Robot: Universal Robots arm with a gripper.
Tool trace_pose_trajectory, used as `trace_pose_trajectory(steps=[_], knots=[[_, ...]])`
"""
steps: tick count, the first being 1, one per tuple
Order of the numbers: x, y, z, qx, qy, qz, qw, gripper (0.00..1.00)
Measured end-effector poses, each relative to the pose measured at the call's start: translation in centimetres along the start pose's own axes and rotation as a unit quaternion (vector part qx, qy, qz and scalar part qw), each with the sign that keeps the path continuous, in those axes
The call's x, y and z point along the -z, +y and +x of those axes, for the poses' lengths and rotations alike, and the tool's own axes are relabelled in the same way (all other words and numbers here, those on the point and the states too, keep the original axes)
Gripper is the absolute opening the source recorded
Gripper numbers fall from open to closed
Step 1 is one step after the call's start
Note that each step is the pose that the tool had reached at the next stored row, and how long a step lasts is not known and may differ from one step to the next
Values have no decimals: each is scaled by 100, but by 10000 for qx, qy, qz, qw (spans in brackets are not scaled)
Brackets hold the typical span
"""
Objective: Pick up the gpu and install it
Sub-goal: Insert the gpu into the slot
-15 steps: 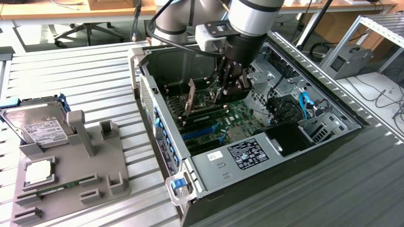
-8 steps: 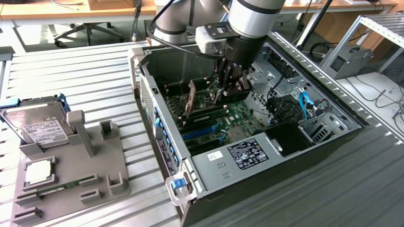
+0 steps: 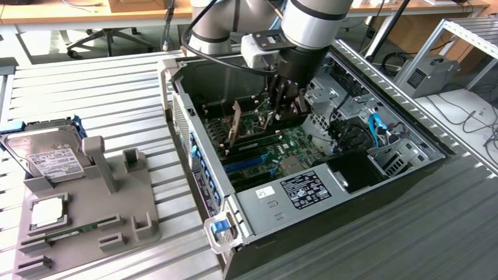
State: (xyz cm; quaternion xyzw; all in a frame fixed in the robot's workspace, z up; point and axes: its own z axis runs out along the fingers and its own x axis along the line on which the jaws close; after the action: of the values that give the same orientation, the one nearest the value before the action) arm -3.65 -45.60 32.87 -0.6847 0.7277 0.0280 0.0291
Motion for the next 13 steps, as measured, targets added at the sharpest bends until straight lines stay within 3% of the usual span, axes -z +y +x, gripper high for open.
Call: trace_pose_trajectory(steps=[13], knots=[[-36,1,28,0,0,0,10000,27]])
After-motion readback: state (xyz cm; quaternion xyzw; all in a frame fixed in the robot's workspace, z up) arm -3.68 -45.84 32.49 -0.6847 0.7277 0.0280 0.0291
